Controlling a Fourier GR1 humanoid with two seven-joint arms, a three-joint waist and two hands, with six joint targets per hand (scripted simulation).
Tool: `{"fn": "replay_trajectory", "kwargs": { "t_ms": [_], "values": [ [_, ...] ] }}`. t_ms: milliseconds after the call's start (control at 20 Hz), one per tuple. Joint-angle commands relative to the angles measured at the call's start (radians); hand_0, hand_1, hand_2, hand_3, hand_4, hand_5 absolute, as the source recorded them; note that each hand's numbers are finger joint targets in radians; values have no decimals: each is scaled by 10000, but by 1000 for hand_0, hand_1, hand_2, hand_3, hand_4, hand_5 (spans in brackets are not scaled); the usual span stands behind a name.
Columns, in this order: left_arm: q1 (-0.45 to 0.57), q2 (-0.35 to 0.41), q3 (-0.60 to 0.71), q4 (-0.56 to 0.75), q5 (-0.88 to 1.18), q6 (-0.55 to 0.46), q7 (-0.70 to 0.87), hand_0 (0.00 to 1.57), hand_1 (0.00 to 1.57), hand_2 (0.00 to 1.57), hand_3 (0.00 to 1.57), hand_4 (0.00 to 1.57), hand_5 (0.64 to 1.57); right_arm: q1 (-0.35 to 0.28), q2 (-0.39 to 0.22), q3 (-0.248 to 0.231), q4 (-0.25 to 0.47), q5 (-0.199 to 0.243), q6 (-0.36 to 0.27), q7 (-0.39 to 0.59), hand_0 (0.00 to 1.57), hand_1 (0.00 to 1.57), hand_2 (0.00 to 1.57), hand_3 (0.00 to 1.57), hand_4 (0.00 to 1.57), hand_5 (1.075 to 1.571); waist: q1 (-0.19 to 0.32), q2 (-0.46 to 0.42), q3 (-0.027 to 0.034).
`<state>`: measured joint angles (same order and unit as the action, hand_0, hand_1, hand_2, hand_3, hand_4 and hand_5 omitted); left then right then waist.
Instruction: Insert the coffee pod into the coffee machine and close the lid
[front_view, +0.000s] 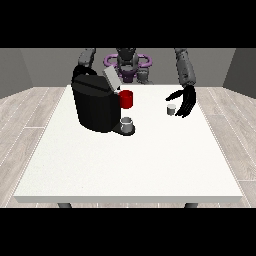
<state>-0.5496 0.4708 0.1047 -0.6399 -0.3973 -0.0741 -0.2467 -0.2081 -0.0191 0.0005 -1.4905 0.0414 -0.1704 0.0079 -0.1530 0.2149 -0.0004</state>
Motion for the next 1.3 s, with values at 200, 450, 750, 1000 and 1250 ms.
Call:
{"fn": "replay_trajectory", "kwargs": {
  "t_ms": [200, 450, 750, 1000, 1250],
  "values": [
    [-404, -16, 15, 634, -723, 1172, -904, 719, 719, 851, 619, 151, 1571, -166, -78, -195, 339, -115, -40, -250, 0, 0, 0, 0, 491, 1571, 52, 273, -1],
    [-824, 61, 168, 1216, -923, 1551, -862, 824, 824, 972, 737, 389, 1571, -60, -166, -69, -394, -408, 329, 304, 0, 0, 0, 0, 492, 1571, -361, 170, -2],
    [-300, 46, -254, 1653, -1789, 2691, -1474, 899, 899, 1011, 776, 309, 1571, 117, -79, 104, -807, -399, 144, 267, 0, 0, 0, 0, 487, 1571, -424, 420, -4],
    [-800, 163, -278, 1528, -1960, 2479, -1628, 1225, 1225, 1358, 1305, 473, 1571, 162, -22, -242, -10, -614, 224, -555, 0, 0, 0, 0, 424, 1571, -116, 386, 1],
    [-1689, -1, -679, 681, -1908, 970, -1515, 1477, 1477, 1470, 1410, 632, 1571, -170, -218, -866, 1311, -797, 94, -549, 0, 0, 0, 0, 438, 1571, 298, -376, 12]
  ]
}}
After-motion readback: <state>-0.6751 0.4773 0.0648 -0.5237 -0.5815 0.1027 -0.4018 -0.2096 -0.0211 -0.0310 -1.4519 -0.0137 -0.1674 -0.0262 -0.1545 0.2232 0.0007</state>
